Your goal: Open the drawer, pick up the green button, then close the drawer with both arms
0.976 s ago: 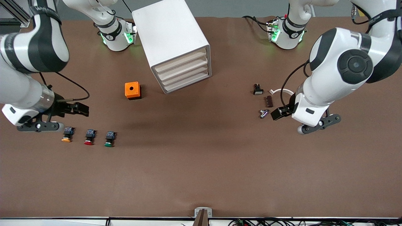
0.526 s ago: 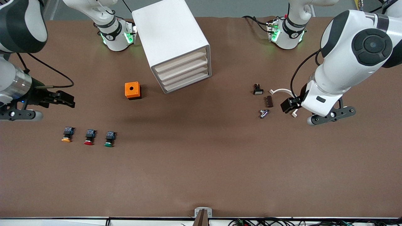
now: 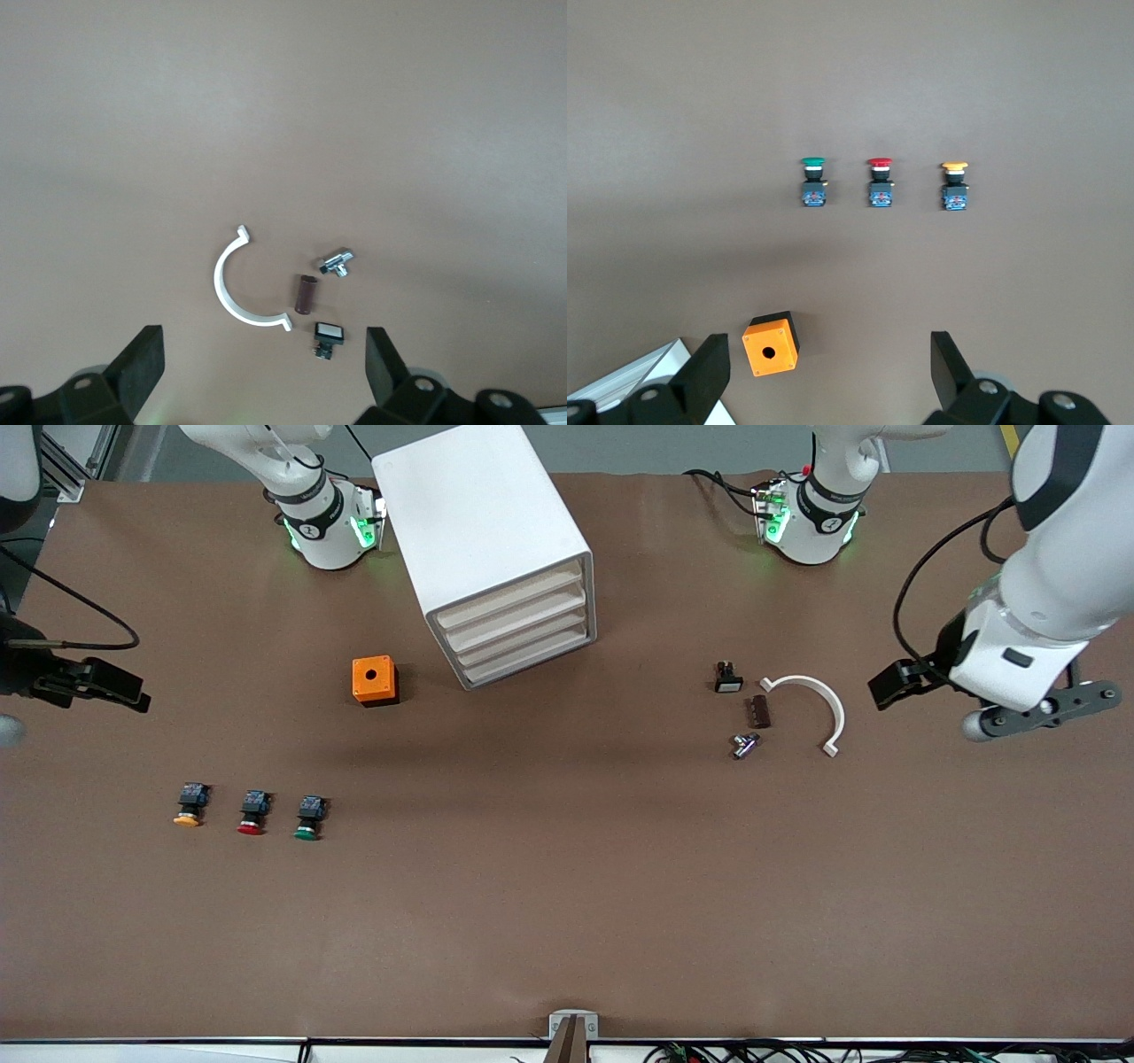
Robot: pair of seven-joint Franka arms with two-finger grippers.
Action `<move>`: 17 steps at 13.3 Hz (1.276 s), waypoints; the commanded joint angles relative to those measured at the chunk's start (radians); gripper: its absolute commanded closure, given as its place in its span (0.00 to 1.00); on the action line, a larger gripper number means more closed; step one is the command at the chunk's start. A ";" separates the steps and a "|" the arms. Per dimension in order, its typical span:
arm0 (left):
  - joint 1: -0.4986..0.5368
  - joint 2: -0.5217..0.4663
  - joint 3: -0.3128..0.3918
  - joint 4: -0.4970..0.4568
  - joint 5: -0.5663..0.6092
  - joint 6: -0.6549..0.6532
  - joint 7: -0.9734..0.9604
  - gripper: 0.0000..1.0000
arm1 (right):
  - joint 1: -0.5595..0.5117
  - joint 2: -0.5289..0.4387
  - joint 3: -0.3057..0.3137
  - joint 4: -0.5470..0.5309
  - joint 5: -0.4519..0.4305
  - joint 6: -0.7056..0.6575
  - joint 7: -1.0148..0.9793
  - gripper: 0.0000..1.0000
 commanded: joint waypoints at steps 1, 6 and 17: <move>0.008 -0.016 -0.013 -0.014 0.005 -0.021 0.034 0.00 | -0.013 0.001 0.015 0.015 0.002 -0.018 -0.003 0.00; 0.017 -0.080 -0.018 -0.048 0.009 -0.028 0.118 0.00 | -0.013 0.004 0.016 0.015 0.004 -0.016 -0.003 0.00; 0.123 -0.295 -0.019 -0.220 -0.013 -0.010 0.290 0.00 | -0.011 0.004 0.016 0.015 0.005 -0.016 -0.003 0.00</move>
